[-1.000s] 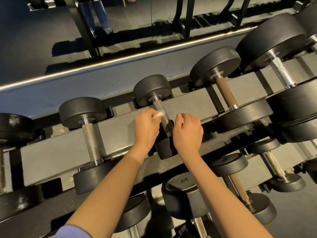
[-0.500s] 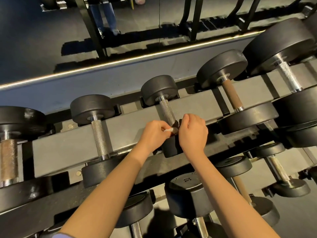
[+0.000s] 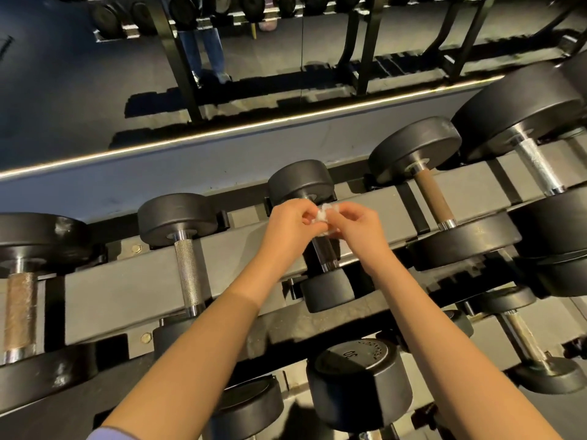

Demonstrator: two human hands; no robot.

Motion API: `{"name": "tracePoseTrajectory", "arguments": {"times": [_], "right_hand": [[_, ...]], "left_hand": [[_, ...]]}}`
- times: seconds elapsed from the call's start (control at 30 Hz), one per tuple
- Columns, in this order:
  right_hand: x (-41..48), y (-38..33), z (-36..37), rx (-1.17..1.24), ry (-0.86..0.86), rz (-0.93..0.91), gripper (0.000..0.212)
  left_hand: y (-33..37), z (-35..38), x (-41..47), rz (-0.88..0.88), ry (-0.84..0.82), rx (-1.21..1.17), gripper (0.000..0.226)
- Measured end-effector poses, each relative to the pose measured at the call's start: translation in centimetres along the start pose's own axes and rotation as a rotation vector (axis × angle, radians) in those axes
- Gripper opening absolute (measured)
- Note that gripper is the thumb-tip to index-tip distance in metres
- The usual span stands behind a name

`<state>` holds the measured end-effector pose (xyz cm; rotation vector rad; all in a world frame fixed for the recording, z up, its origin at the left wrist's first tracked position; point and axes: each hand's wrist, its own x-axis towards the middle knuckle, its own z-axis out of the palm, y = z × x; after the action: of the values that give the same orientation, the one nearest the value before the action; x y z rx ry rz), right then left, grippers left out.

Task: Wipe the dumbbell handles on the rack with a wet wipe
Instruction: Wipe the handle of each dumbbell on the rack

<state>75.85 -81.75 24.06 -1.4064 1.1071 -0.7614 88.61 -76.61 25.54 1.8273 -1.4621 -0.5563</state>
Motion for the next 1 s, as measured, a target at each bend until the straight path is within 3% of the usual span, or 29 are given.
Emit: {"name": "tracePoseTrajectory", "arguments": {"times": [0.07, 0.17, 0.4, 0.53, 0.7, 0.9, 1.0], "right_hand": [[1.4, 0.2, -0.1, -0.067, 0.117, -0.003, 0.009], [3.3, 0.1, 0.6, -0.229, 0.208, 0.007, 0.015], [3.9, 1.4, 2.0, -0.422, 0.093, -0.035, 0.018], [2.8, 1.7, 0.7, -0.394, 0.026, -0.050, 0.036], [3.6, 1.2, 1.1, -0.336, 0.060, 0.012, 0.005], [3.0, 1.2, 0.2, -0.530, -0.024, -0.006, 0.012], [4.2, 0.3, 0.5, -0.492, 0.105, -0.096, 0.012]], "left_hand": [[-0.9, -0.5, 0.8, 0.111, 0.061, 0.164, 0.029], [-1.8, -1.0, 1.5, 0.110, 0.097, 0.303, 0.048], [-3.5, -1.0, 1.8, 0.156, 0.064, 0.388, 0.048], [-3.4, -0.9, 1.9, 0.151, 0.072, 0.367, 0.048], [-3.6, -1.2, 2.0, 0.151, 0.062, 0.380, 0.048], [-3.5, -1.2, 2.1, 0.130, 0.061, 0.355, 0.048], [-3.3, -1.3, 2.1, 0.128, 0.053, 0.358, 0.048]]}}
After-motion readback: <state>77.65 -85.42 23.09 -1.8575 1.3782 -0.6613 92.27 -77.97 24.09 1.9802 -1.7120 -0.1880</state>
